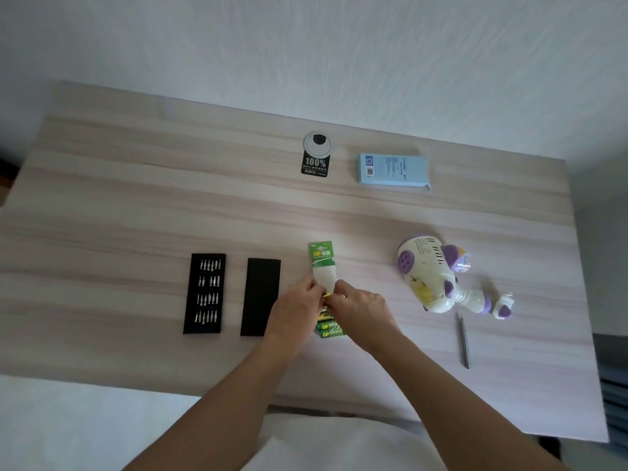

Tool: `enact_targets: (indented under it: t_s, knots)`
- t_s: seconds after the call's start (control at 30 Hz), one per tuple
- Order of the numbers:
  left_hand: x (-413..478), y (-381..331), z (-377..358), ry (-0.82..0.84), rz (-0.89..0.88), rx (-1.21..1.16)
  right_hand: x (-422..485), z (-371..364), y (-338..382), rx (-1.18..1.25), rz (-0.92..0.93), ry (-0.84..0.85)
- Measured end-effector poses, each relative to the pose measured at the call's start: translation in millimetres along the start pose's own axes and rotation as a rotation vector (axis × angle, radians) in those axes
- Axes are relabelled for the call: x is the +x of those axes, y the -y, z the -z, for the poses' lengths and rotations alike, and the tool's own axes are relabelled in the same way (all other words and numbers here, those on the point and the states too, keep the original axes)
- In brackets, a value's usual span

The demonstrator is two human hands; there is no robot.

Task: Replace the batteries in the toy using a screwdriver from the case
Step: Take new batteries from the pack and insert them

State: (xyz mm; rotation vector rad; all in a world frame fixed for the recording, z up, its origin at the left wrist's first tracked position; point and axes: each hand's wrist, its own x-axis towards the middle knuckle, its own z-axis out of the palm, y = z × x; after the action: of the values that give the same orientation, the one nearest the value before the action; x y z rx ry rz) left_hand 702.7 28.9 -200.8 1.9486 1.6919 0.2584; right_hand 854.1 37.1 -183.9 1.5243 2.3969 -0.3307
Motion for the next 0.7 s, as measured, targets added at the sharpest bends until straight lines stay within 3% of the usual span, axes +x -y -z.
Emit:
enact_targets:
  t_s: [0.23, 0.47, 0.7]
  knots:
    - [10, 0, 1, 0.038, -0.012, 0.093, 8, 0, -10, -0.049, 0.049, 0.02]
    - [10, -2, 9, 0.037, 0.128, -0.072, 1, 9, -14, 0.048, 0.078, -0.035]
    - [-9, 3, 48, 0.115, 0.391, -0.638, -27, 35, -15, 0.787, -0.193, -0.194]
